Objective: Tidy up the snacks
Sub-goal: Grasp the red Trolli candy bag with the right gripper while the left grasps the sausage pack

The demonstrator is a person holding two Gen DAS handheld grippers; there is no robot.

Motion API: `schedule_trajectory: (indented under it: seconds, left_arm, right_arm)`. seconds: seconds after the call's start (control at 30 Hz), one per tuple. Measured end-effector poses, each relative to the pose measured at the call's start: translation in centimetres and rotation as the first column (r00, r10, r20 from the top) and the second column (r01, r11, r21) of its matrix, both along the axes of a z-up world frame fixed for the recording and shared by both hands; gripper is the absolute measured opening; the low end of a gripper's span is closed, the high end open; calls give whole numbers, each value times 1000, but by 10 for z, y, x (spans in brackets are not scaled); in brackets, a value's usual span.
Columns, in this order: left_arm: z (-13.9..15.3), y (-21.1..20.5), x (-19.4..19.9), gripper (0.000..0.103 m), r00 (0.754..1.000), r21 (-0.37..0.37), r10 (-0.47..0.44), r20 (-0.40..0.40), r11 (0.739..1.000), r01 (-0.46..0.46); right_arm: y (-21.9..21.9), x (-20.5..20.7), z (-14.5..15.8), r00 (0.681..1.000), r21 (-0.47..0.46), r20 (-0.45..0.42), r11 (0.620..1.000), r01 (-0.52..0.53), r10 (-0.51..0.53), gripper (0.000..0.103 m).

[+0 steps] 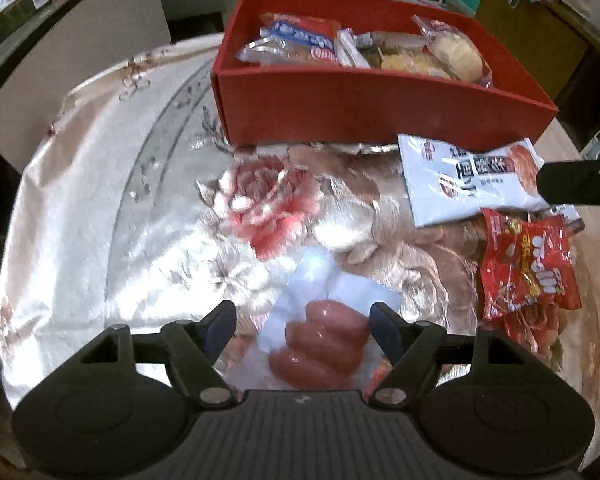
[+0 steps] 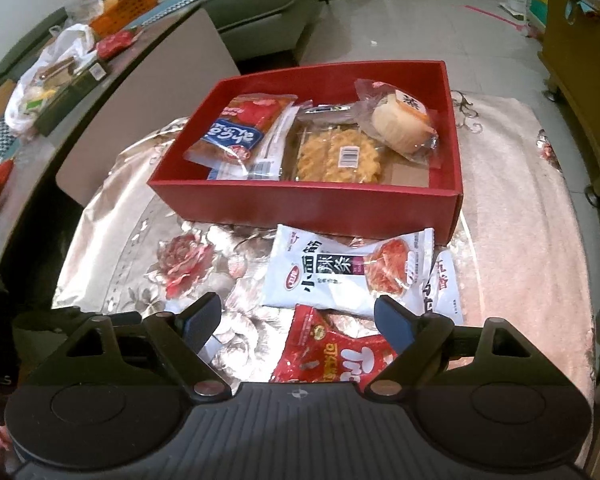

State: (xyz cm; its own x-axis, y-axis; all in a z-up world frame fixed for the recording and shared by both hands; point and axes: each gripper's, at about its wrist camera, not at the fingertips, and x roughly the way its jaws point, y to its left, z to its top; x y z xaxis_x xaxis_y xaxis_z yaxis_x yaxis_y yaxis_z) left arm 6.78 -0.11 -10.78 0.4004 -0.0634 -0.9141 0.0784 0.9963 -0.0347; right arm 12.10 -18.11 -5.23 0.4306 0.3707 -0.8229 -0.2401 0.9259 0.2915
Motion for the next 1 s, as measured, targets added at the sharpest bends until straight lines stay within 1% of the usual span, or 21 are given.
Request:
schedule_trajectory:
  seconds: [0.1,0.17,0.2,0.27,0.33,0.4,0.43,0.47,0.53,0.67,0.7,0.8,0.9,1.0]
  left_arm:
    - [-3,-4,0,68,1000,0,-22,-16,1000,22]
    - [-6,-7,1,72,999,1,-40,-29,999,40]
    - [-8,-10,0,74,998,12,-51,-32,999,51]
    - [-9,-16,-3,75,996,46,-82,-25,996,83]
    - [-9,-16,-4,78,997,47,-79,-22,996,80]
    - [-11,-14,-2,79,997,20,-67,-23,998,67]
    - [-12,-16,-3,80,997,30,-72,-17,997,72]
    - [-12,-17,-4,80,997,40,-77,-10,996,77]
    - [-9,-18,-6,69,997,41,-82,-7,996,82]
    - [-6,-11,-13,67,998,11,-51,-24,999,52]
    - [-5,-9,-14,64,999,-1,-45,-27,999,45]
    - [2,-3,-20,64,1000,-50,-17,-19,999,16]
    - [9,-1,-23,64,1000,-68,-11,5,998,11]
    - [15,1,-23,64,1000,-84,-3,16,996,4]
  right_arm:
    - [-1,-1,0,1000,-1,-3,1000,-6,6,89]
    - [-2,-2,-1,1000,-5,-5,1000,-7,7,89]
    - [-2,-2,-2,1000,-6,-6,1000,-8,8,89]
    - [-2,-2,-2,1000,-5,-7,1000,-11,11,89]
    - [-2,-3,-2,1000,-5,-8,1000,-16,16,89]
    - [-1,-3,-3,1000,-9,-10,1000,-18,18,89]
    - [0,-3,-4,1000,-13,-13,1000,-22,22,89]
    - [2,-3,-4,1000,-15,-15,1000,-25,25,89]
    - [3,-3,-5,999,-18,-17,999,-32,32,89]
    - [3,-4,-4,999,-15,-11,999,-33,33,89]
    - [3,-4,-3,999,-15,-8,999,-32,32,89]
    - [3,-7,0,999,-11,1,999,-33,33,89]
    - [1,-14,-1,1000,-5,0,1000,-25,25,89]
    - [-4,-21,-7,1000,-17,-19,1000,1,-1,89]
